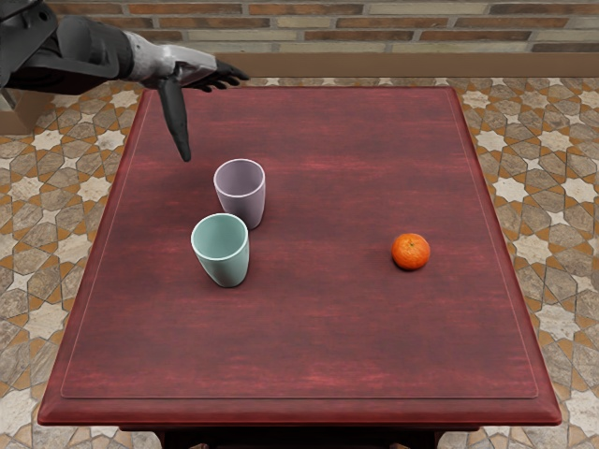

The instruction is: Pick up cup and place in cup with left hand

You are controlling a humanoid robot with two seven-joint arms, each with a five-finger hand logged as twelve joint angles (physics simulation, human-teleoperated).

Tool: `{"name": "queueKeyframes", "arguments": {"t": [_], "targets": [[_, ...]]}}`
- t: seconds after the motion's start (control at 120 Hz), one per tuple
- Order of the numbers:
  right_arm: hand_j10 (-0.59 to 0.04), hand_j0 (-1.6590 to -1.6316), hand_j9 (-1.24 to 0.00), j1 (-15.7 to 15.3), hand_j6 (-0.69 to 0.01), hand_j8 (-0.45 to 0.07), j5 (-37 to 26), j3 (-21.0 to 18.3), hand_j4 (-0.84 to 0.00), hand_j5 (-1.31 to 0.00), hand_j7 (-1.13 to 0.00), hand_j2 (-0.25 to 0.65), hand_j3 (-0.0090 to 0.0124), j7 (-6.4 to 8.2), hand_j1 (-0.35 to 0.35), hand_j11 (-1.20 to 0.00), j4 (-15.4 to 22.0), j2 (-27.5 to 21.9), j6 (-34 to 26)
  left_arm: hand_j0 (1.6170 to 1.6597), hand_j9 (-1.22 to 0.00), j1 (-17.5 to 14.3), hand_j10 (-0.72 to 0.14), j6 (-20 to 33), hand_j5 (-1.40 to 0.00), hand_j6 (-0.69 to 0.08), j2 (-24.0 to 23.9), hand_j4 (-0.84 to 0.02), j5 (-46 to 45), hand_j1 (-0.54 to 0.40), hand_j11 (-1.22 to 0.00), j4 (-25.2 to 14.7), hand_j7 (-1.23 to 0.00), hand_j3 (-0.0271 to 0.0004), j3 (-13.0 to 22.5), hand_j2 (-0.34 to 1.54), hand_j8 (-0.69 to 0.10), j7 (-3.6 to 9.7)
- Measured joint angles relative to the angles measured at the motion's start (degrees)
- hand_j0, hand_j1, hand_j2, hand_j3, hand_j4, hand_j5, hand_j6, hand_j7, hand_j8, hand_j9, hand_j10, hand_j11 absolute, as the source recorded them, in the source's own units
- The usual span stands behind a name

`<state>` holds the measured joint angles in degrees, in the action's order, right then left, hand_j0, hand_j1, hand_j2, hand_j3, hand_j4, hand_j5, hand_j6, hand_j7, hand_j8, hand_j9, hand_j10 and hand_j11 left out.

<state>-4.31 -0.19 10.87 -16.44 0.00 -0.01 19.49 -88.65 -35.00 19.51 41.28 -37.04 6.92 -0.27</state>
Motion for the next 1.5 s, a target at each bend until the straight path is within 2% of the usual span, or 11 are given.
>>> {"name": "queueKeyframes", "arguments": {"t": [0.258,0.408,0.683,0.975,1.3,1.5], "targets": [[0.004,-1.658,0.0,0.0,0.007,0.005,0.0,0.0,0.0,0.0,0.0,-0.001,0.0,0.0,-0.348,0.0,0.0,0.0,0.0,1.6581,-0.03,-1.03,-0.024,0.0,-0.03,-0.025,0.6,-0.024,2.18,0.323,-0.03,-8.69,-0.03,0.0,4.77,0.0,-0.024,0.32],[0.004,-1.6581,0.0,0.0,0.007,0.005,0.0,0.0,0.0,0.0,0.0,-0.001,0.0,0.0,-0.348,0.0,0.0,0.0,0.01,1.6581,-0.04,-0.89,-0.031,1.55,-0.04,-0.033,0.02,-0.032,5.26,0.314,-0.04,-10.32,-0.04,0.0,5.61,0.01,-0.032,0.35],[0.004,-1.6581,0.0,0.0,0.007,0.005,0.0,0.0,0.0,0.0,0.0,-0.001,0.0,0.0,-0.348,0.0,0.0,0.0,0.02,1.6581,-0.11,-0.47,-0.089,8.74,-0.11,-0.091,-0.78,-0.09,10.81,0.244,-0.11,-13.37,-0.11,0.0,5.88,0.02,-0.09,0.35],[0.004,-1.6581,0.0,-0.01,0.007,0.005,0.0,0.0,0.0,0.0,0.0,-0.001,0.0,0.0,-0.348,0.0,0.0,0.0,0.0,1.6581,-0.16,0.99,-0.125,10.78,-0.16,-0.126,-3.23,-0.125,15.86,0.201,-0.16,-14.62,-0.16,0.0,6.22,0.03,-0.126,0.28],[0.004,-1.6581,0.0,0.0,0.007,0.005,0.0,0.0,0.0,0.0,0.0,-0.001,0.0,0.0,-0.348,0.0,0.0,0.0,0.0,1.6581,-0.18,2.07,-0.138,12.35,-0.18,-0.139,-4.12,-0.138,17.37,0.186,-0.18,-14.81,-0.18,0.0,6.27,0.03,-0.138,0.26],[0.004,-1.6581,0.0,0.0,0.007,0.005,0.0,0.0,0.0,0.0,0.0,-0.001,0.0,0.0,-0.348,0.0,0.0,0.0,0.01,1.6581,-0.24,2.61,-0.184,12.78,-0.24,-0.185,-4.18,-0.184,17.54,0.131,-0.24,-14.81,-0.24,0.0,6.27,0.04,-0.184,0.26]]}}
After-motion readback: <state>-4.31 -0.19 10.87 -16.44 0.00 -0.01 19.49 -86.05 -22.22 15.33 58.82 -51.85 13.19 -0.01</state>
